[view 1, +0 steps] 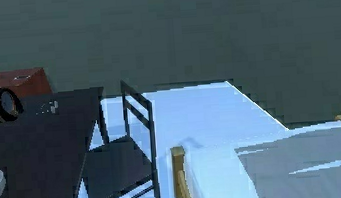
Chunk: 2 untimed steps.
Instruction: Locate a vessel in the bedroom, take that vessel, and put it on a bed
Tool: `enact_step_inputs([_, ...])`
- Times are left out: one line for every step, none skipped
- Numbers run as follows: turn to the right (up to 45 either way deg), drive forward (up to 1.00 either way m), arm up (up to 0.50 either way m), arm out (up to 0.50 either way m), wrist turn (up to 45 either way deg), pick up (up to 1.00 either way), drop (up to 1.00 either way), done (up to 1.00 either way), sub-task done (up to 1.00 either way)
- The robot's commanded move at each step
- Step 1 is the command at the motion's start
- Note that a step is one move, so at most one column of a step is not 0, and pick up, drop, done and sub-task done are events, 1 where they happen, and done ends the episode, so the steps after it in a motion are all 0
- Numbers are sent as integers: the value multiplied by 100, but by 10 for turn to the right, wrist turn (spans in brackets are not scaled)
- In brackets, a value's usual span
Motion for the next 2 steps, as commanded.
enact_step_inputs([0,0,-32,0,0,0,0,0,0])
enact_step_inputs([0,0,0,0,0,0,100,0,0])
